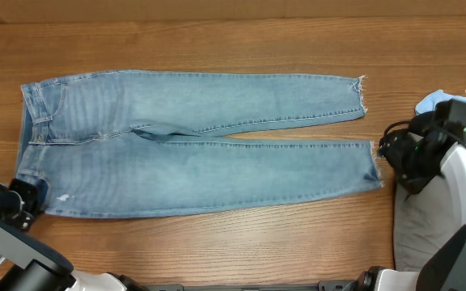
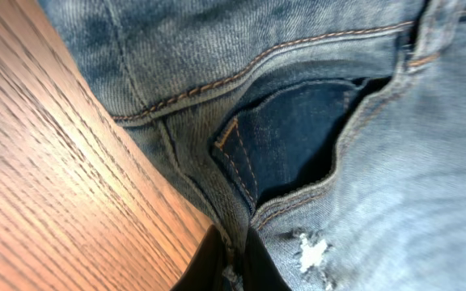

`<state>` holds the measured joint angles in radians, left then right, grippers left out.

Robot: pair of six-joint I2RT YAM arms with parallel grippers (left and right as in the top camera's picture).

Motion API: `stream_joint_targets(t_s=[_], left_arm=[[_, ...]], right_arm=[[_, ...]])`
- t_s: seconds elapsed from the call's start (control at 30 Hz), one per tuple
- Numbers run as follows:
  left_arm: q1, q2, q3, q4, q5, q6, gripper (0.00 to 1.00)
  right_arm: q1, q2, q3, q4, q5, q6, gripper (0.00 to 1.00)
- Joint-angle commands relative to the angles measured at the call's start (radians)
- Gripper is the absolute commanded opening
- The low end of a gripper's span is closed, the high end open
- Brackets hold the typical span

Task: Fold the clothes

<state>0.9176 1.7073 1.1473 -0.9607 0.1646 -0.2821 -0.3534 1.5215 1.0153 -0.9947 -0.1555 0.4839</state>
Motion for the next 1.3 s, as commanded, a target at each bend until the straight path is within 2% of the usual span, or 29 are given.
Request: stream_joint_targets(t_s=[0.0, 0.17, 0.3, 0.4, 0.47, 0.57, 0.73, 0.8, 0.83, 0.87, 1.07, 1.27], left_arm=[[-0.002, -0.027, 0.060, -0.024, 0.020, 0.013, 0.04], [-0.002, -0.027, 0.068, -0.051, 0.069, 0.037, 0.04], [-0.002, -0.028, 0.069, -0.058, 0.072, 0.040, 0.04], [-0.002, -0.028, 0.069, -0.061, 0.072, 0.040, 0.04], [-0.002, -0.028, 0.069, -0.061, 0.073, 0.040, 0.04], [-0.002, -0.028, 0.069, -0.061, 0.072, 0.040, 0.04], [-0.002, -0.035, 0.070, -0.075, 0.072, 0.043, 0.04], [-0.002, -0.039, 0.078, -0.084, 0.072, 0.043, 0.04], [-0.002, -0.040, 0.084, -0.090, 0.072, 0.043, 0.04], [-0.002, -0.042, 0.092, -0.101, 0.072, 0.044, 0.04], [-0.002, -0.085, 0.164, -0.196, 0.058, 0.074, 0.04], [-0.002, -0.195, 0.246, -0.319, -0.047, 0.074, 0.04]], right_arm=[[-0.002, -0.006, -0.101, 0.089, -0.071, 0.044, 0.73], [-0.002, -0.006, -0.225, 0.213, -0.114, 0.052, 0.72], [-0.002, -0.006, -0.303, 0.232, -0.031, 0.100, 0.67], [-0.002, -0.006, -0.348, 0.278, -0.039, 0.119, 0.62], [-0.002, -0.006, -0.355, 0.305, -0.050, 0.119, 0.55], [-0.002, -0.006, -0.355, 0.364, -0.090, 0.082, 0.52], [-0.002, -0.006, -0.351, 0.373, -0.150, 0.051, 0.30], [-0.002, -0.007, -0.340, 0.365, -0.169, 0.010, 0.13], [-0.002, -0.008, -0.328, 0.349, -0.172, -0.012, 0.06], [-0.002, -0.011, -0.310, 0.322, -0.171, -0.028, 0.04], [-0.002, -0.068, -0.125, 0.061, -0.128, -0.043, 0.04], [-0.002, -0.143, 0.148, -0.225, 0.001, -0.043, 0.04]])
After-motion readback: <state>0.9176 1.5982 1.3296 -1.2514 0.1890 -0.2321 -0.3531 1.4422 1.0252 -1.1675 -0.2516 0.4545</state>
